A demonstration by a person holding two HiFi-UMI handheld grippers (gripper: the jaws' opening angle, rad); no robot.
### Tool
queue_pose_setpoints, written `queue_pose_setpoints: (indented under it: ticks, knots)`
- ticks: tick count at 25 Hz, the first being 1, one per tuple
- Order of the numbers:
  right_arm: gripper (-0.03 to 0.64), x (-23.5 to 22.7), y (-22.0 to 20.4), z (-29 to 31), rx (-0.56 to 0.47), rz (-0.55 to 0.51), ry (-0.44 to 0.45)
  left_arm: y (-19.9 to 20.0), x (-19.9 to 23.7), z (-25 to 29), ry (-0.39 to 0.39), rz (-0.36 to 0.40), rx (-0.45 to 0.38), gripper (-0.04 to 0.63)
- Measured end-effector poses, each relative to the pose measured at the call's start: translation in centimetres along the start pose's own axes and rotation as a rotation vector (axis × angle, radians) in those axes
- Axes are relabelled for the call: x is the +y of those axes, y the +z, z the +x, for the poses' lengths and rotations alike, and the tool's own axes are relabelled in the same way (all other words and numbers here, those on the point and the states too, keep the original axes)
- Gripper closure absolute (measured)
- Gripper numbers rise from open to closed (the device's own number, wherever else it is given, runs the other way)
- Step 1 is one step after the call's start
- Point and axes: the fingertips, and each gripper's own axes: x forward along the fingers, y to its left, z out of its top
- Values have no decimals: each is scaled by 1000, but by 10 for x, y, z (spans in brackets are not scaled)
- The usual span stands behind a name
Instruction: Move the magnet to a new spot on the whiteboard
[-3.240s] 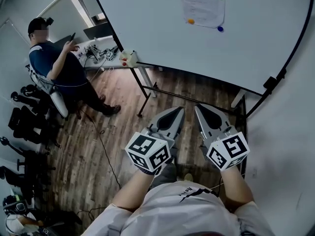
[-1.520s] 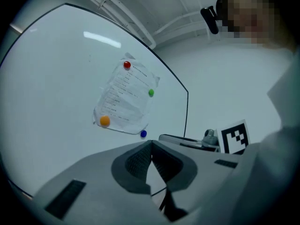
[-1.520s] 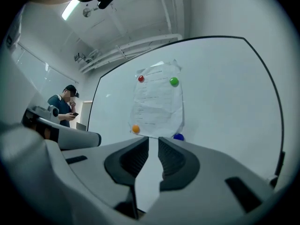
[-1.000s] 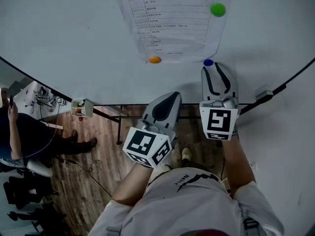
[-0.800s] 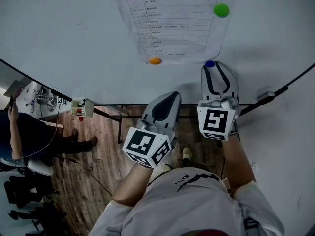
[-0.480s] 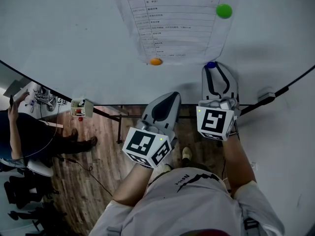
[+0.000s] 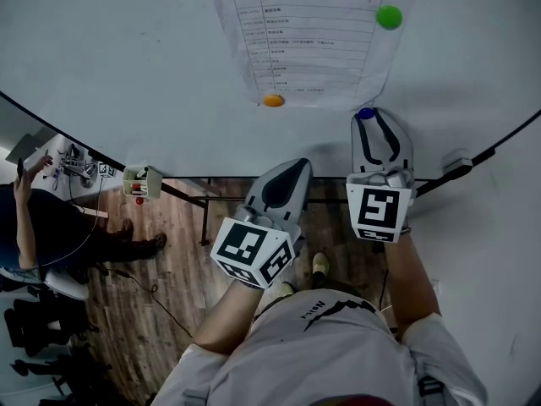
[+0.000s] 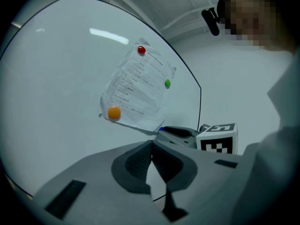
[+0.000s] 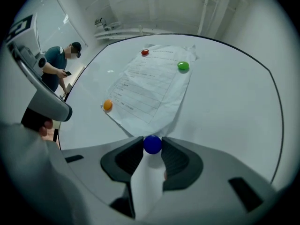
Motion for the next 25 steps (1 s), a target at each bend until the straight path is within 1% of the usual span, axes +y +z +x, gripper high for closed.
queue_pose_setpoints:
  ticks: [5,16,25]
  knots:
    - [492,2,3,-16,-5,54,9,1,-8,-7,-17,3,-2,584]
    - [492,16,15,-67,1,78,9,-3,-35,-29,-72,11,0,584]
    - [492,32,28,-115,16,123,0,-2,-52,-59,-109,35,-6,584]
